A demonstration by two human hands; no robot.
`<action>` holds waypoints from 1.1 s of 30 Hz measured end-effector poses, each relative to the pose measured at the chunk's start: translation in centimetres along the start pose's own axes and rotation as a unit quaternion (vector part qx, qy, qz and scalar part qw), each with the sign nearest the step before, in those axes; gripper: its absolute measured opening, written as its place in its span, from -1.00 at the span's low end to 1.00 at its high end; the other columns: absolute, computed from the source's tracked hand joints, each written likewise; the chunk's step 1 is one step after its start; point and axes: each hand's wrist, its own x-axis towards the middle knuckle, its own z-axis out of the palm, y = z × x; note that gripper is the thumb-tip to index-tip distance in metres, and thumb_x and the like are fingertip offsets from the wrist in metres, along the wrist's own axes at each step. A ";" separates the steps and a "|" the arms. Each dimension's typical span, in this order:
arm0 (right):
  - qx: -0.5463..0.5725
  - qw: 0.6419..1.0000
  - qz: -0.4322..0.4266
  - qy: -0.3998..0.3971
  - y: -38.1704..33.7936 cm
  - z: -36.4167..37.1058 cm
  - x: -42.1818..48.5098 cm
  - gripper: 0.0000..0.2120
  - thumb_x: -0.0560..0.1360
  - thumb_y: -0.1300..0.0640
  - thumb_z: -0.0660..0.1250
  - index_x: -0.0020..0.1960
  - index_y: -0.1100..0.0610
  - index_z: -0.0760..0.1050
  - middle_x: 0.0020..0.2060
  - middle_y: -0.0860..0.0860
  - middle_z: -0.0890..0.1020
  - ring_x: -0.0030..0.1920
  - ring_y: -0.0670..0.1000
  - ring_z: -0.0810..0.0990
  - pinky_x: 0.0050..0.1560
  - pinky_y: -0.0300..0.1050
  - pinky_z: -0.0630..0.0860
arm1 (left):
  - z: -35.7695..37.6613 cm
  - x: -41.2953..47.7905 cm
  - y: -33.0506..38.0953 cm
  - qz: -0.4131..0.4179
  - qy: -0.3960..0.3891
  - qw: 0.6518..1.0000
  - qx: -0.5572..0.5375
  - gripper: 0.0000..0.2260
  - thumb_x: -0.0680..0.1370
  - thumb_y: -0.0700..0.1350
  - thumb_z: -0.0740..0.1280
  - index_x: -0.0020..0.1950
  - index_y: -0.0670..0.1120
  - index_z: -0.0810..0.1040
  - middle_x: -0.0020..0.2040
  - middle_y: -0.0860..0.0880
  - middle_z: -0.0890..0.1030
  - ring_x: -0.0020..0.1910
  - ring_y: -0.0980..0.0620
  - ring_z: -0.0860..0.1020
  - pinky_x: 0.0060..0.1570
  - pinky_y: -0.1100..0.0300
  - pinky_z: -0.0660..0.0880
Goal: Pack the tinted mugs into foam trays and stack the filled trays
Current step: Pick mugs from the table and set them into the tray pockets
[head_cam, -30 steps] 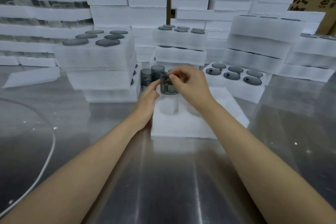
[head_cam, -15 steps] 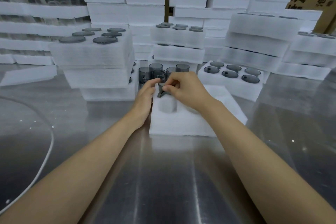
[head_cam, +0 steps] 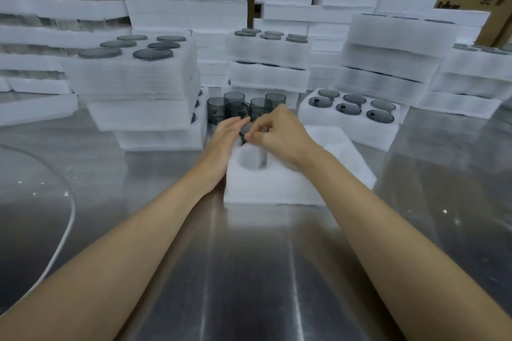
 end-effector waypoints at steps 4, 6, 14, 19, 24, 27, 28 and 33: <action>0.009 0.998 -0.013 0.061 0.3 -0.5 0.4 -0.85 0.48 0.18 0.38 0.01 0.11 0.66 -0.16 -0.09 0.61 -0.10 -0.09 0.54 0.02 -0.23 0.45 | 0.2 -0.1 0.4 -0.005 0.016 1.000 0.003 -0.74 0.65 -0.01 0.16 0.28 0.04 0.51 0.34 0.13 0.43 0.31 0.18 0.38 0.27 0.29 0.24; -0.048 0.998 -0.013 0.046 0.6 -0.6 0.6 -0.85 0.46 0.22 0.37 -0.02 0.13 0.68 -0.20 -0.10 0.62 -0.11 -0.07 0.56 -0.03 -0.25 0.44 | 0.4 0.0 0.4 0.001 0.011 1.000 0.009 -0.71 0.66 -0.06 0.13 0.32 -0.03 0.51 0.35 0.10 0.40 0.33 0.18 0.35 0.28 0.30 0.21; -0.013 0.995 0.082 -0.050 0.7 -3.3 6.2 -0.88 0.45 0.21 0.35 -0.16 0.18 0.66 -0.32 0.07 0.68 -0.27 -0.04 0.60 -0.09 -0.05 0.59 | 0.2 0.1 -0.4 0.039 -0.005 0.999 0.006 -0.65 0.63 -0.29 0.07 0.34 -0.10 0.48 0.36 0.02 0.37 0.33 0.15 0.36 0.22 0.44 0.26; -0.110 0.981 0.085 0.133 5.1 -0.8 9.4 -0.76 0.64 0.17 0.08 0.11 0.15 0.52 -0.06 0.10 0.59 -0.03 0.14 0.51 -0.02 -0.05 0.45 | 0.1 0.4 -0.8 0.048 -0.002 0.999 0.009 -0.63 0.62 -0.31 0.07 0.34 -0.10 0.49 0.39 0.00 0.36 0.25 0.22 0.37 0.04 0.63 0.26; -0.209 0.972 0.101 -0.032 6.8 0.5 10.4 -0.61 0.62 0.21 0.09 0.42 0.05 0.37 0.32 0.09 0.49 0.30 0.13 0.45 0.19 -0.07 0.40 | 0.1 0.5 -1.0 0.049 -0.005 0.999 -0.003 -0.63 0.61 -0.32 0.08 0.33 -0.08 0.50 0.36 0.02 0.39 0.26 0.22 0.39 0.05 0.62 0.28; -0.213 0.966 0.133 -0.065 7.0 0.7 10.5 -0.67 0.58 0.26 0.10 0.27 0.15 0.48 0.22 0.15 0.55 0.21 0.16 0.49 0.17 -0.03 0.46 | 0.1 0.4 -1.0 0.044 -0.005 0.999 -0.007 -0.62 0.61 -0.31 0.08 0.33 -0.07 0.51 0.36 0.04 0.39 0.29 0.20 0.38 0.09 0.58 0.29; -0.204 0.967 0.139 -0.064 6.8 0.6 10.4 -0.69 0.54 0.29 0.11 0.21 0.19 0.51 0.17 0.16 0.57 0.17 0.16 0.50 0.13 -0.03 0.48 | 0.1 0.4 -0.9 0.044 -0.006 0.999 -0.005 -0.62 0.61 -0.31 0.08 0.33 -0.06 0.51 0.36 0.04 0.38 0.28 0.21 0.38 0.08 0.59 0.29; -0.154 0.974 0.166 0.018 5.9 0.0 9.6 -0.72 0.44 0.32 0.12 0.00 0.22 0.57 0.00 0.16 0.63 -0.01 0.19 0.54 -0.08 -0.09 0.47 | -0.1 0.3 -0.8 0.050 -0.007 0.999 -0.003 -0.62 0.61 -0.32 0.08 0.28 -0.01 0.52 0.33 0.04 0.40 0.18 0.36 0.40 0.01 0.63 0.28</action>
